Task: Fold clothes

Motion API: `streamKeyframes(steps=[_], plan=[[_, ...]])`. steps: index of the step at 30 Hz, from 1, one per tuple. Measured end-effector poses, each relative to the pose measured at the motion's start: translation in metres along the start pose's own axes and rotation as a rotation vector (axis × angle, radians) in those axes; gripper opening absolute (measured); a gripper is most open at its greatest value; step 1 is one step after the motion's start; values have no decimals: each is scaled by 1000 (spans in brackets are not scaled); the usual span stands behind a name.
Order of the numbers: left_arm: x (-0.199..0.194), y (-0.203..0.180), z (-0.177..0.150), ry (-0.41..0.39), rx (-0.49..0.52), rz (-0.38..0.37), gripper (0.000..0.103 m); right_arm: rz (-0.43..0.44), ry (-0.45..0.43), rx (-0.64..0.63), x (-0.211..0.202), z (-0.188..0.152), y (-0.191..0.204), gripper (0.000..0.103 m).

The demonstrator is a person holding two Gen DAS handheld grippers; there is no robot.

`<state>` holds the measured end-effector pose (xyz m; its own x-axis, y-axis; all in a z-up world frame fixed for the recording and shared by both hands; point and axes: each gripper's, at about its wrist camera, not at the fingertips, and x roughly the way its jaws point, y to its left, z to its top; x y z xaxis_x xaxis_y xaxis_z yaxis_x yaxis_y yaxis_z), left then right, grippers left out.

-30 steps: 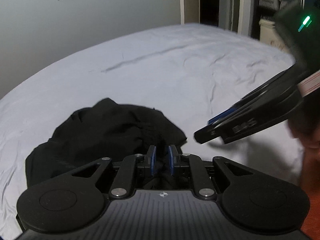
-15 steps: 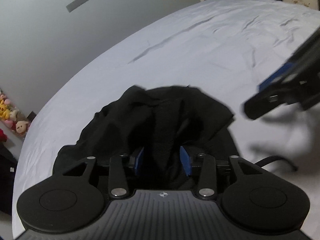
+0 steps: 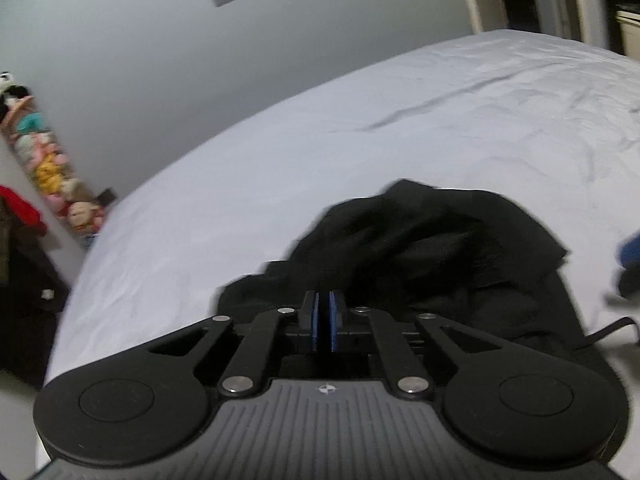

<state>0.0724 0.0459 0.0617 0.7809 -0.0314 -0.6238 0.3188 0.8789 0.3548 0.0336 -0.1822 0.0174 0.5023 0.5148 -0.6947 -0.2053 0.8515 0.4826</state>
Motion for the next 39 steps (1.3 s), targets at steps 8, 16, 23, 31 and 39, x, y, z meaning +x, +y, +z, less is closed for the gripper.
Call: streamKeyframes(steps=[8, 16, 23, 31, 39], plan=[[-23, 37, -9, 7, -110, -92, 5, 22, 133, -43, 7, -23, 35, 42], [-22, -30, -19, 1, 77, -229, 10, -4, 162, 32, 9, -46, 40, 42], [14, -44, -38, 83, 109, -224, 10, -21, 136, 44, 4, -59, 44, 42], [22, -57, -47, 75, 178, -204, 30, -14, 134, 19, 11, -59, 45, 43], [30, -40, -46, 58, 72, -122, 14, -8, 150, 2, 19, -64, 45, 43]])
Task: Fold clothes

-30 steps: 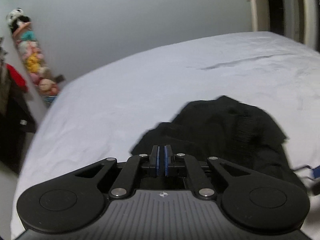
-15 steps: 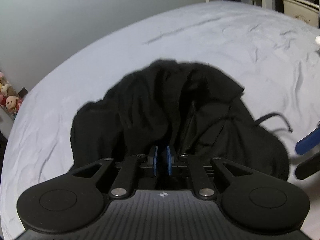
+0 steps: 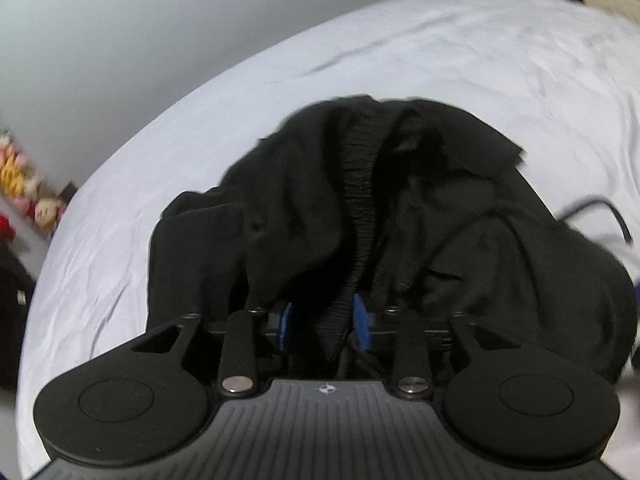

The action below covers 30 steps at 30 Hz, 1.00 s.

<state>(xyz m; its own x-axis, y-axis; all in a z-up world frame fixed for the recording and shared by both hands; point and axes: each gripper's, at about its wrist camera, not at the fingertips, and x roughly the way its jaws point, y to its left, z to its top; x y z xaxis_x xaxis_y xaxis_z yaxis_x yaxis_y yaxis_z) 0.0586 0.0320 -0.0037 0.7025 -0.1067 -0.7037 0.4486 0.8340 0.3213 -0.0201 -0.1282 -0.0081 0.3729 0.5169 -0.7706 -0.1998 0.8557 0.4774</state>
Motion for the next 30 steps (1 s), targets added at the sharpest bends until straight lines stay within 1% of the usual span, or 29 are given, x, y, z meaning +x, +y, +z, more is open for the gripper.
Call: streamKeyframes(steps=[2, 7, 9, 10, 12, 14, 15, 19, 21, 25, 30], plan=[[-3, 6, 0, -13, -24, 4, 10, 10, -9, -18, 1, -1, 2, 43], [-4, 10, -2, -26, -46, -2, 10, 16, -42, -82, 3, -3, 8, 43], [-4, 10, -3, -28, -50, -8, 10, 3, -55, -107, 3, -4, 11, 41], [-5, 12, -3, -31, -57, -11, 10, -2, -58, -111, 3, -4, 11, 38], [-6, 16, -3, -38, -75, -21, 10, -5, -64, -107, 2, -4, 9, 25], [-8, 19, -3, -42, -91, -22, 10, -3, -74, -91, 0, -3, 6, 23], [-8, 19, -4, -43, -95, -22, 10, -4, -78, -84, 0, -2, 5, 20], [-6, 18, -4, -40, -86, -23, 10, -16, -75, -85, 5, 0, 2, 16], [-3, 17, -4, -38, -81, -23, 12, -16, -71, -98, 8, 0, 4, 13], [3, 14, -4, -31, -69, -26, 13, -11, -72, -122, 16, 0, 8, 12], [12, 10, -2, -24, -62, -22, 21, 4, -72, -101, 26, 2, 7, 12]])
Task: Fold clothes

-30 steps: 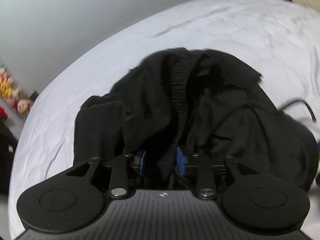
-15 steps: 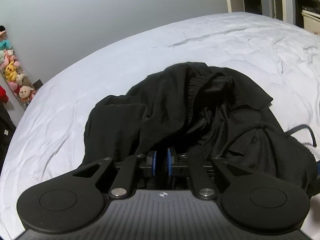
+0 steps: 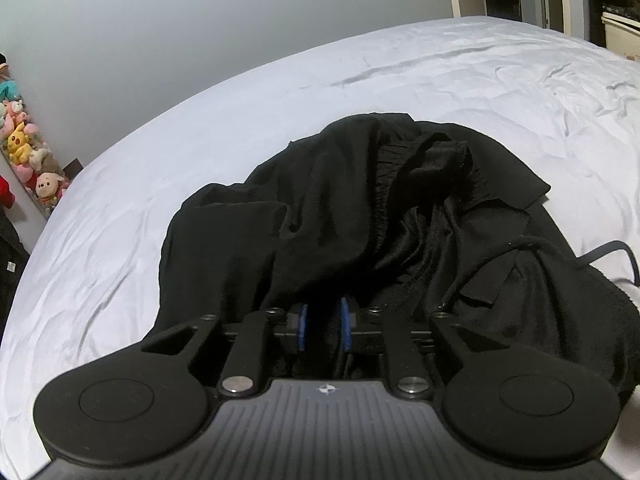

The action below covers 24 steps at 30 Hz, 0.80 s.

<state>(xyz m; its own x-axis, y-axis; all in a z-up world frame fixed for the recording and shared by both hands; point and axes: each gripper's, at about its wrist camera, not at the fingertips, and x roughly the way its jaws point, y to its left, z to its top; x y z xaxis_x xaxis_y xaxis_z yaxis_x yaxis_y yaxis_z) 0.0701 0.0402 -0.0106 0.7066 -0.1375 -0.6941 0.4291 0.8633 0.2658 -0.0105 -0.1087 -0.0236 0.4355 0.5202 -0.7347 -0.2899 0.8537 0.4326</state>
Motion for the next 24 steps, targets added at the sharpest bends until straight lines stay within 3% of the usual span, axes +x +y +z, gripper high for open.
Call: streamKeyframes(steps=[4, 6, 10, 19, 24], plan=[[5, -2, -2, 1, 10, -3, 21, 6, 5, 6, 4, 0, 0, 12], [6, 0, -2, -5, 4, -8, 13, -8, 4, -13, 5, 0, 3, 9], [-3, 11, 0, -31, -39, 1, 7, -72, -27, -46, 0, 0, 9, 4], [-60, 43, 10, -63, -110, 140, 6, -378, -94, 34, -44, 10, -16, 4], [-92, 65, 7, -10, -131, 243, 7, -564, -126, 1, -80, 21, -30, 3]])
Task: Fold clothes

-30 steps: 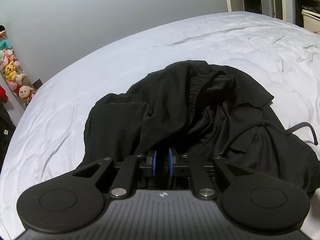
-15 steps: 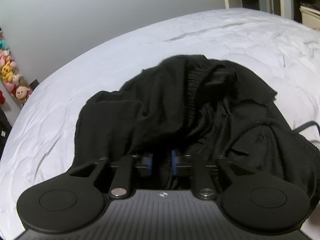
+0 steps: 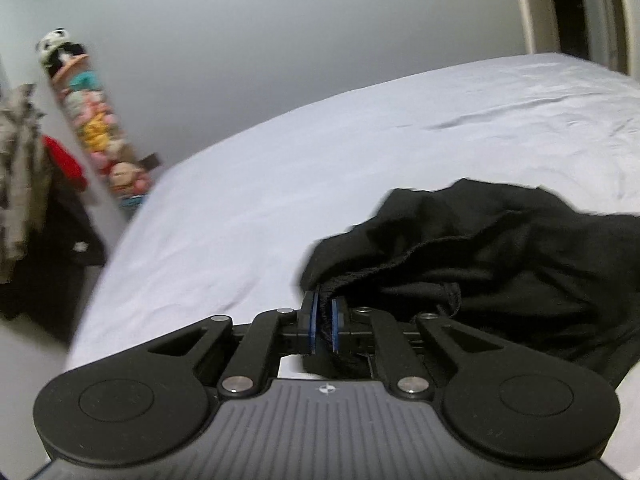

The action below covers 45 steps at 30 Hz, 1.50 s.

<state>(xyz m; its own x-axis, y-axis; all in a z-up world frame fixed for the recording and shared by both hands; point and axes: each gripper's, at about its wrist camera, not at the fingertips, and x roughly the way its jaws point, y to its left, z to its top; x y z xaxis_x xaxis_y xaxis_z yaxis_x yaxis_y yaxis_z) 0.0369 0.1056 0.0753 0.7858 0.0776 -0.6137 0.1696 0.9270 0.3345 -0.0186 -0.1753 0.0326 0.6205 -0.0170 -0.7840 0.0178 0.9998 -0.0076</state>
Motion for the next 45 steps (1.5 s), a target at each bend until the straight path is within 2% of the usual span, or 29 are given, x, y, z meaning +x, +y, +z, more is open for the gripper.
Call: streamKeyframes(steps=[2, 5, 8, 10, 13, 15, 17, 20, 27, 28, 30, 35, 41, 45], plan=[[-7, 9, -6, 36, -30, -38, 8, -41, -12, 2, -9, 5, -14, 3], [-8, 2, -14, 72, -8, -43, 7, -68, -14, -8, -16, 10, -18, 3], [-5, -2, -27, 86, 12, -67, 10, -57, -18, -52, -20, 9, -8, 4], [-3, 2, -35, 106, 3, -135, 12, -32, -24, -73, -22, 8, -5, 4], [-5, 0, -41, 122, 67, -176, 18, 3, -36, -99, -26, 6, -2, 9], [-11, -7, -42, 110, 131, -183, 29, 1, -27, -129, -27, 6, 2, 13], [-15, -15, -43, 99, 191, -199, 35, 13, -20, -132, -30, 7, 3, 19], [-21, -29, -46, 79, 274, -224, 35, 18, -17, -131, -37, 8, -1, 21], [-31, -70, -57, 35, 493, -312, 35, 113, -12, -133, -36, 11, -7, 21], [-30, -73, -57, 36, 505, -319, 35, 131, -11, -133, -36, 11, -7, 20], [-29, -78, -59, 41, 521, -328, 35, 175, 10, -127, -37, 12, -6, 8], [-20, -77, -58, 62, 500, -344, 35, 182, 15, -201, -39, 11, 3, 8], [-18, -66, -58, 64, 477, -381, 35, 140, 59, -372, -35, 5, 12, 21], [-14, -72, -60, 79, 523, -388, 35, 95, 111, -360, -27, 5, 3, 24]])
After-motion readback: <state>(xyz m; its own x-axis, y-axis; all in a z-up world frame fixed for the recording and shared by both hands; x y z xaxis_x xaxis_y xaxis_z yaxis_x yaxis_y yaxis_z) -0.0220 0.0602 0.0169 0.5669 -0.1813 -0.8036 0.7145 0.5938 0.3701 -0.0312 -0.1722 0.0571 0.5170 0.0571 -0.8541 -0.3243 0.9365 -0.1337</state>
